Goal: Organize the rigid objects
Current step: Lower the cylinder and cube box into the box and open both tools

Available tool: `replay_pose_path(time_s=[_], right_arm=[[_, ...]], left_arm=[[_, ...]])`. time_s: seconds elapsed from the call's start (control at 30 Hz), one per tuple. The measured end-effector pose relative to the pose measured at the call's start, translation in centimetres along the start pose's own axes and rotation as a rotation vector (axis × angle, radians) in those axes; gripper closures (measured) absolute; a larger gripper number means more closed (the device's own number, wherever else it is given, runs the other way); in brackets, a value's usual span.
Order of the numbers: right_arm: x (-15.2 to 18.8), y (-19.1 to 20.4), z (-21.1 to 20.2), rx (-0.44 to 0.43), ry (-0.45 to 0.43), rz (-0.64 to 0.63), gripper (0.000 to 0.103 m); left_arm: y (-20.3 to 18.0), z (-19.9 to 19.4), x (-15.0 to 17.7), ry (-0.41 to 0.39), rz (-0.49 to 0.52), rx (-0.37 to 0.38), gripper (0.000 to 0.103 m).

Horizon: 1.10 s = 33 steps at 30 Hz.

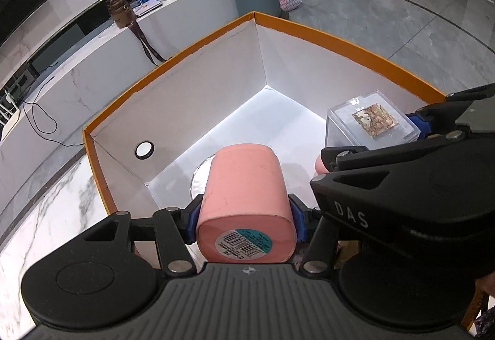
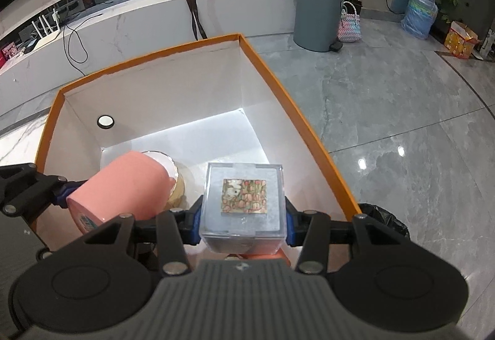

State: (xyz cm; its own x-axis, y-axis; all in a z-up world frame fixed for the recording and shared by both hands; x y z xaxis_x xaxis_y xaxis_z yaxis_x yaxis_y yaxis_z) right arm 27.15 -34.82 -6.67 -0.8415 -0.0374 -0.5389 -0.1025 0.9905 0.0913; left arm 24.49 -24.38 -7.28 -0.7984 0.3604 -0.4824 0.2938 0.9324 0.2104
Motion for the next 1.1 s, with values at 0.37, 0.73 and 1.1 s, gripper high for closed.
replay_pose_path(time_s=[0.37, 0.73, 1.1], right_arm=[[-0.2, 0.3, 0.1, -0.006, 0.003, -0.005, 0.053], [-0.7, -0.2, -1.1, -0.03, -0.033, 0.022, 0.05], [-1.4, -1.0, -3.6, -0.033, -0.09, 0.054, 0.05]], left_arm=[[-0.5, 0.1, -0.4, 0.017, 0.016, 0.013, 0.016], [-0.8, -0.3, -0.1, 0.036, 0.02, 0.04, 0.005], [-0.3, -3.2, -0.8, -0.005, -0.01, 0.071, 0.001]])
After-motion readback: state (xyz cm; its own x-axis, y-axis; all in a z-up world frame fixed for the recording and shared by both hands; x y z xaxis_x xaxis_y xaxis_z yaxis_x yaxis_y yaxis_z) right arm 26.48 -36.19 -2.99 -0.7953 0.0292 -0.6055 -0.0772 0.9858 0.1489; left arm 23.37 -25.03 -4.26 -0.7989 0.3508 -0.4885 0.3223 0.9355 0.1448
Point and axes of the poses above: each gripper's, at about its wrist camera, not at the fingertips, and z roughly the way its jaws point, y to its left, x to its underside, the point moved 6 cm from there along z, roughly the way its jaws point, and after that the axes turned 2 degrees about y, right-handed, at the moved point
